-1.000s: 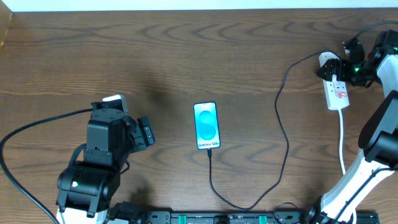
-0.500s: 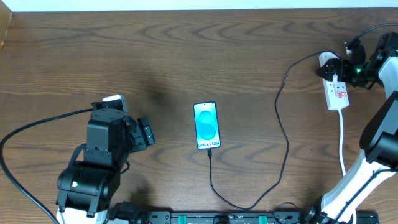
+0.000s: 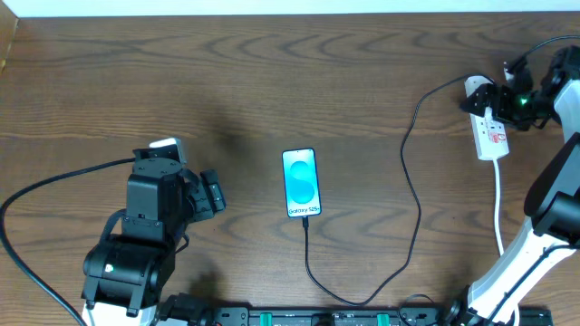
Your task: Plug charger to phone and switch on socket
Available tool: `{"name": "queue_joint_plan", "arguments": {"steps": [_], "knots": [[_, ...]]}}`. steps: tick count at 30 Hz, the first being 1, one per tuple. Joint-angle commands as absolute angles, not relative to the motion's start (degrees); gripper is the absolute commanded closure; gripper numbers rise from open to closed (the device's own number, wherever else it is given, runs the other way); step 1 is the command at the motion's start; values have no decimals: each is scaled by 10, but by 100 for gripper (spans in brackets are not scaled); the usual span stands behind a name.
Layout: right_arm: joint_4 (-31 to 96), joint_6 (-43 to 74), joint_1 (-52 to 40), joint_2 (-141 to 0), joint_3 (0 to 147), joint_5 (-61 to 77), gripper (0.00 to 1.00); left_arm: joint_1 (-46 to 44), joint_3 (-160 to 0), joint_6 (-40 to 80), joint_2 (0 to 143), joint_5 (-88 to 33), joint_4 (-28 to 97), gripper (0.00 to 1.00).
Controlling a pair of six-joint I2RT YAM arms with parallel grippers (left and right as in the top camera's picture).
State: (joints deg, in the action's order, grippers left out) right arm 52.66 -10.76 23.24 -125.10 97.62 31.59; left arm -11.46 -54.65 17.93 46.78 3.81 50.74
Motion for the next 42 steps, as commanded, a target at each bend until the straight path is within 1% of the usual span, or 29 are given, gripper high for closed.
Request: {"name": "queue_joint_plan", "arguments": {"steps": [1,14,16,19,24,28,30,35,42], "knots": [[556,-97,216,-1266,1020,357,1,-114,-547,172,467,48,508,14],[688,-60,220,-1249,1170,194,1,-114,-547,172,467,48,508,14],[713,-34,220,-1221,1193,150,1,-114,-547,172,467,48,508,14],[721,-23,220,-1185,1197,120,1,-114,-547,172,467,48,508,14],[729,-23,220,-1111,1197,125,1,-114,-547,172,467,48,508,14],[727,-23,220,-1056,1197,182,1,-114,-547,172,467,48,508,14],[727,-24,220,-1031,1197,185,1,-114,-547,172,467,48,508,14],[727,-24,220,-1003,1197,185,1,-114,-547,172,467,48,508,14],[727,-24,220,-1003,1197,185,1,-114,-547,172,467,48,508,14]]}}
